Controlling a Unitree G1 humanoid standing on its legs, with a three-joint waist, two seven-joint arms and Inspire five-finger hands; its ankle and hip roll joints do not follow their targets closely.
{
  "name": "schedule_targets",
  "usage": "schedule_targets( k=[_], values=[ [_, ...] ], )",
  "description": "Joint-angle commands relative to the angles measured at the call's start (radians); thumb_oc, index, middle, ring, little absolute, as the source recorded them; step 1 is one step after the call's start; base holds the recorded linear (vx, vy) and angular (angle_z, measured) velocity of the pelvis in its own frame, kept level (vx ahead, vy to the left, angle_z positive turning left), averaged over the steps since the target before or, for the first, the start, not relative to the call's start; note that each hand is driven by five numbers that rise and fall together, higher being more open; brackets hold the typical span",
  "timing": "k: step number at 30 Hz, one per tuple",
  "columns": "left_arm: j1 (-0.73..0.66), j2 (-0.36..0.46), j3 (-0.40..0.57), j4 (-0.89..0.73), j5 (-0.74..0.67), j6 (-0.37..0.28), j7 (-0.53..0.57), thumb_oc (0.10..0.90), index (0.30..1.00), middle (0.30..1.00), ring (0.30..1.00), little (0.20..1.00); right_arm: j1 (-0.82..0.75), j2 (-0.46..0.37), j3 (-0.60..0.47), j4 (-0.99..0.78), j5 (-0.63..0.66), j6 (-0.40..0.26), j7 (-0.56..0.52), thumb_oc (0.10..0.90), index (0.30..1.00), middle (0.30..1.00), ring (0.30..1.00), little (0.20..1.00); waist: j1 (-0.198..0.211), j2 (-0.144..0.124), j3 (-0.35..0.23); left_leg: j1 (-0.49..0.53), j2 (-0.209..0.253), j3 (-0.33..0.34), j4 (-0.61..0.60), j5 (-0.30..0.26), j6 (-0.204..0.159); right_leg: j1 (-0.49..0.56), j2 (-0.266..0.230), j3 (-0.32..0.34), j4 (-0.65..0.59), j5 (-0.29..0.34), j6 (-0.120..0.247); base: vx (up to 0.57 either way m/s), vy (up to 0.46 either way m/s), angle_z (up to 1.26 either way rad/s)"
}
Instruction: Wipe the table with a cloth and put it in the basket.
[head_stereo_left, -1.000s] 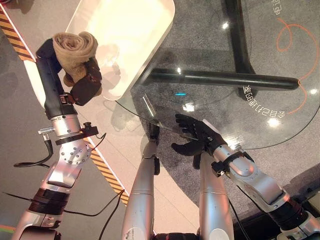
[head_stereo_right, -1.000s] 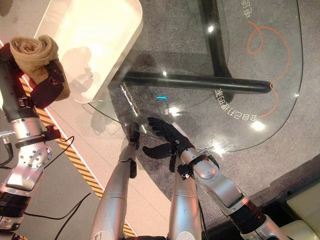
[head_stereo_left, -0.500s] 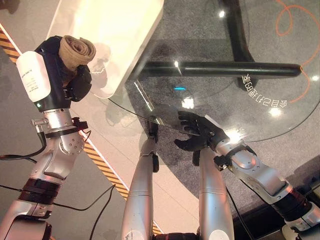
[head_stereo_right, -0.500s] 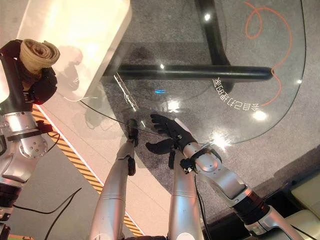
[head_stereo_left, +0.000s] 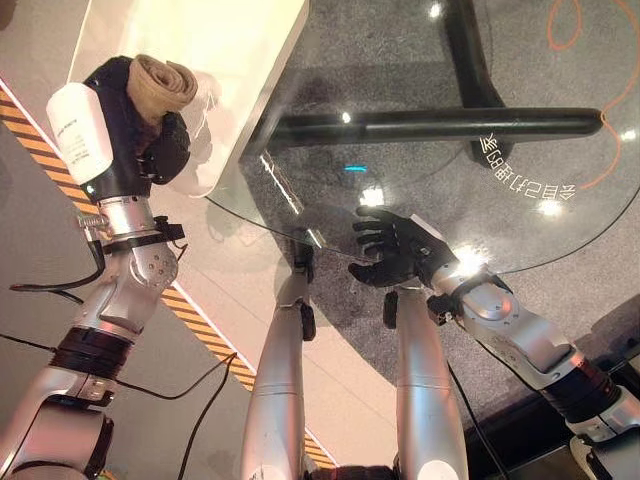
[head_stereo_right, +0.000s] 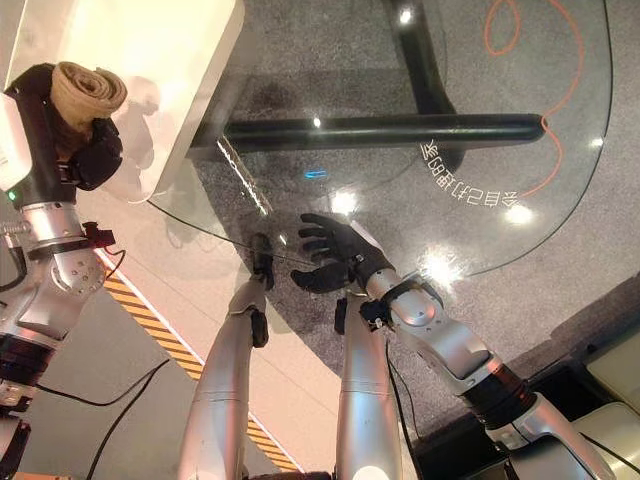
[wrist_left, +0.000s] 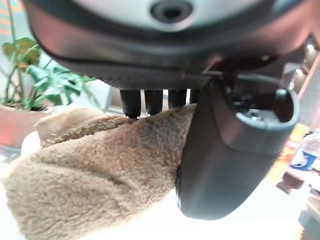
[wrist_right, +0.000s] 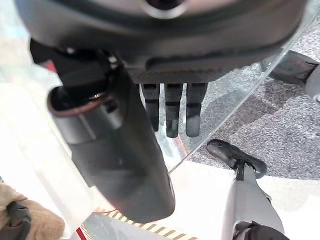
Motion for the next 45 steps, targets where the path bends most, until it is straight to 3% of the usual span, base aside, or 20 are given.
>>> schedule_targets(
  k=[1, 5, 11, 22, 28, 29, 30, 32, 33, 34, 35, 45],
  values=[
    [-0.038, 0.036, 0.117, -0.05, 0.001, -0.067, 0.118, 0.1, 0.3, 0.3, 0.3, 0.2, 0.028, 0.009, 0.052, -0.054, 0.038, 0.001, 0.028, 0.8, 0.9, 0.9, 0.9, 0.9, -0.017, 0.014, -0.026, -0.034, -0.069, 0.132, 0.077, -0.109, 0.048, -0.021, 0.071, 0.003, -0.225, 0.173, 0.022, 0.04, -0.012, -0.03],
    [-0.058, 0.029, 0.097, -0.035, 0.016, -0.059, 0.102, 0.1, 0.3, 0.3, 0.3, 0.2, 0.032, 0.022, 0.055, -0.04, 0.038, -0.004, 0.025, 0.8, 0.9, 0.9, 0.9, 0.9, -0.015, 0.014, -0.026, -0.013, -0.068, 0.116, 0.085, -0.138, 0.04, -0.001, 0.078, 0.002, -0.211, 0.143, 0.027, 0.02, -0.009, -0.01],
    [-0.107, 0.021, 0.072, 0.022, -0.003, -0.019, 0.109, 0.1, 0.3, 0.3, 0.3, 0.2, 0.011, 0.035, 0.054, -0.021, 0.03, -0.003, 0.021, 0.8, 0.9, 0.9, 0.9, 0.9, -0.02, 0.015, -0.026, -0.046, -0.071, 0.112, 0.091, -0.127, 0.038, -0.031, 0.082, 0.002, -0.201, 0.15, 0.026, 0.0, 0.0, 0.0],
    [-0.134, -0.009, 0.032, 0.12, 0.041, -0.041, 0.049, 0.1, 0.3, 0.3, 0.3, 0.2, 0.015, 0.039, 0.041, 0.004, 0.027, -0.037, 0.038, 0.8, 0.9, 0.9, 0.9, 0.9, -0.031, -0.005, -0.026, -0.074, -0.071, 0.111, 0.09, -0.126, 0.033, -0.054, 0.098, 0.004, -0.186, 0.14, 0.025, 0.0, 0.0, 0.0],
    [-0.184, -0.009, 0.0, 0.155, 0.009, -0.022, 0.044, 0.1, 0.3, 0.3, 0.3, 0.2, 0.009, 0.055, 0.041, 0.02, 0.019, -0.046, 0.042, 0.8, 0.9, 0.9, 0.9, 0.9, -0.033, -0.007, -0.026, -0.086, -0.073, 0.107, 0.095, -0.126, 0.029, -0.063, 0.098, 0.003, -0.183, 0.142, 0.029, 0.0, 0.0, 0.0],
    [-0.186, -0.009, -0.002, 0.158, 0.001, -0.023, 0.043, 0.166, 0.356, 0.356, 0.356, 0.266, 0.008, 0.056, 0.041, 0.019, 0.02, -0.046, 0.039, 0.8, 0.9, 0.9, 0.9, 0.9, -0.034, -0.008, -0.026, -0.087, -0.073, 0.107, 0.096, -0.126, 0.029, -0.062, 0.098, 0.003, -0.184, 0.142, 0.029, 0.0, 0.0, 0.0],
    [-0.197, -0.013, -0.003, 0.167, -0.011, -0.03, 0.042, 0.147, 0.34, 0.34, 0.34, 0.247, -0.001, 0.058, 0.042, 0.019, 0.018, -0.045, 0.035, 0.8, 0.9, 0.9, 0.9, 0.9, -0.035, -0.009, -0.026, -0.103, -0.073, 0.11, 0.094, -0.114, 0.029, -0.075, 0.096, 0.003, -0.188, 0.152, 0.029, 0.0, 0.0, 0.0],
    [-0.196, -0.018, -0.011, 0.179, -0.011, -0.039, 0.032, 0.292, 0.465, 0.465, 0.465, 0.392, 0.002, 0.065, 0.045, 0.022, 0.015, -0.044, 0.032, 0.8, 0.9, 0.9, 0.9, 0.9, -0.034, -0.009, -0.026, -0.099, -0.072, 0.107, 0.099, -0.123, 0.027, -0.072, 0.098, 0.0, -0.178, 0.142, 0.029, 0.0, 0.0, 0.0],
    [-0.197, -0.024, -0.015, 0.184, -0.004, -0.039, 0.014, 0.484, 0.629, 0.629, 0.629, 0.584, 0.001, 0.068, 0.046, 0.023, 0.015, -0.044, 0.029, 0.8, 0.9, 0.9, 0.9, 0.9, -0.034, -0.01, -0.026, -0.101, -0.072, 0.108, 0.1, -0.124, 0.027, -0.074, 0.099, 0.0, -0.176, 0.14, 0.029, 0.0, 0.0, 0.0],
    [-0.199, -0.029, -0.016, 0.188, 0.002, -0.038, 0.004, 0.764, 0.869, 0.869, 0.869, 0.864, -0.002, 0.069, 0.047, 0.023, 0.015, -0.043, 0.028, 0.8, 0.9, 0.9, 0.9, 0.9, -0.035, -0.011, -0.026, -0.103, -0.072, 0.108, 0.099, -0.122, 0.027, -0.077, 0.1, -0.001, -0.174, 0.141, 0.029, 0.0, 0.0, 0.0],
    [-0.199, -0.034, -0.017, 0.19, 0.003, -0.035, -0.004, 0.8, 0.9, 0.9, 0.9, 0.9, -0.002, 0.069, 0.047, 0.023, 0.014, -0.044, 0.028, 0.8, 0.9, 0.9, 0.9, 0.9, -0.035, -0.011, -0.026, -0.106, -0.073, 0.107, 0.099, -0.121, 0.027, -0.08, 0.101, 0.0, -0.172, 0.141, 0.029, 0.0, 0.0, 0.0],
    [-0.203, -0.045, -0.02, 0.21, -0.01, -0.038, -0.036, 0.8, 0.9, 0.9, 0.9, 0.9, 0.002, 0.078, 0.039, 0.036, 0.001, -0.062, 0.044, 0.8, 0.9, 0.9, 0.9, 0.9, -0.034, -0.015, -0.026, -0.098, -0.075, 0.101, 0.087, -0.116, 0.025, -0.067, 0.102, -0.004, -0.184, 0.14, 0.029, 0.0, -0.003, 0.0]
  ],
)
